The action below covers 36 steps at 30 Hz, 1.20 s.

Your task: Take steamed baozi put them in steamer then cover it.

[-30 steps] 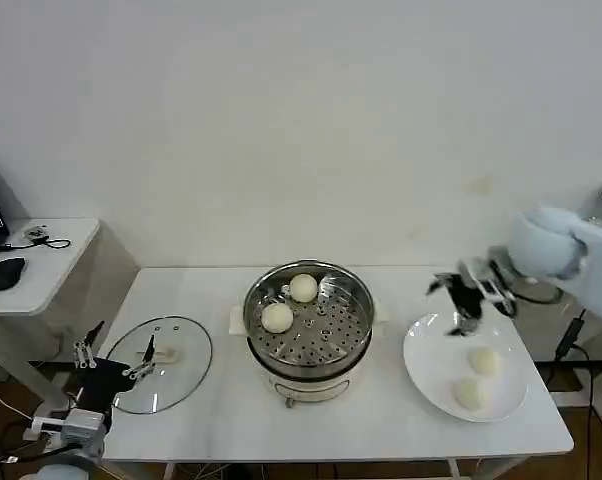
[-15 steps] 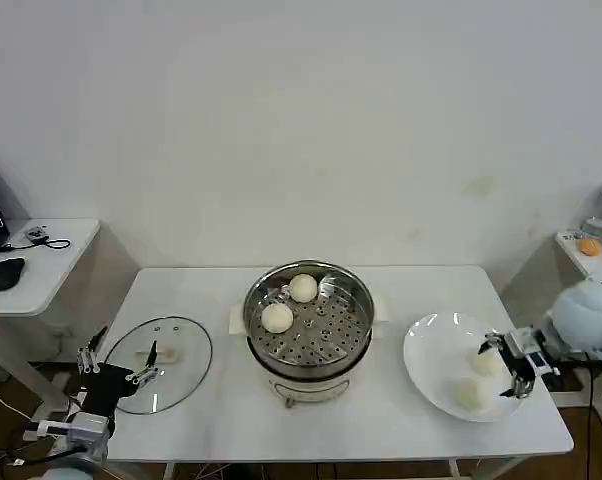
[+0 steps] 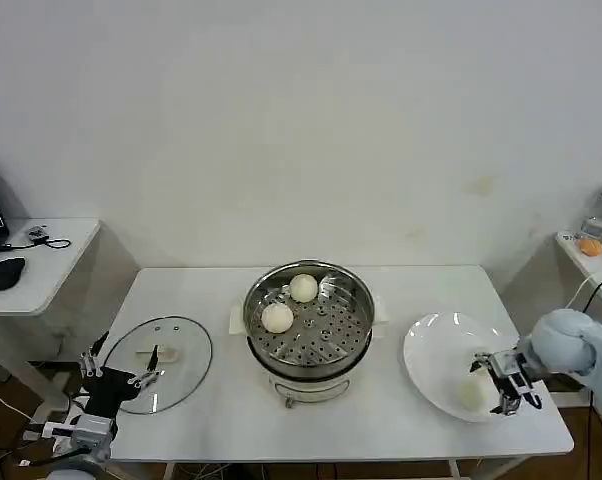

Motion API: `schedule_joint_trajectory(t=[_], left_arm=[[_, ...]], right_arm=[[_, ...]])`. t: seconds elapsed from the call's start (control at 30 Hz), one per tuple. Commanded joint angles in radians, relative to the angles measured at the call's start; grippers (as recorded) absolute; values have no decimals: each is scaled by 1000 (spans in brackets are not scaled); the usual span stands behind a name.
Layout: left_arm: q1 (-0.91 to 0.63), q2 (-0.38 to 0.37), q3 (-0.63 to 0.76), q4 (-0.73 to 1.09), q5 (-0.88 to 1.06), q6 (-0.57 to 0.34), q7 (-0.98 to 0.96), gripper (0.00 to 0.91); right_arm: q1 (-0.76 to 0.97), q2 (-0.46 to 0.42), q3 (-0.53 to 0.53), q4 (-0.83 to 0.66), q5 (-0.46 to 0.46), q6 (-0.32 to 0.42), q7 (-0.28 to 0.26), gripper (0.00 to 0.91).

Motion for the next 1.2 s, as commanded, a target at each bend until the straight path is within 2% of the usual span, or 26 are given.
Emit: schedule_joint_trajectory(t=[0.03,0.07,0.13,0.17,0.2,0.33,0.7,0.97,1.07,1.2], left_arm=[[-1,-1,-1,11,1,1,0,907],[-2,-1,-1,13,1,1,0,907],[-4,-3,0,16,1,0,-1,907],[-5,-3,1,18,1,0,0,907],[-8,-3,1,20,1,0,0,907],[-13,-3,3,25,1,1,0,907],[-21,7,-4,17,-4,7,1,907],[-19,9,-13,21,-7,5,2,907],[-20,10,-17,27,-8,4,1,907],[-15,10,-23,21,-9,3,2,907]], right_arm=[[-32,64,9,-69,-20,-6,4,907],[-30,64,6,-69,-20,-8,3,907],[-25,65,3,-68,-18,-17,4,836],[-24,66,3,-70,-17,-21,4,836],[-22,66,3,-72,-17,-21,4,786],[-20,69,-3,-79,-13,-30,-5,715],[31,72,-16,-86,-7,-31,-32,595],[238,77,-10,-88,41,5,-100,595],[375,102,2,-116,55,28,-131,595],[566,160,-59,-130,117,35,-141,605]])
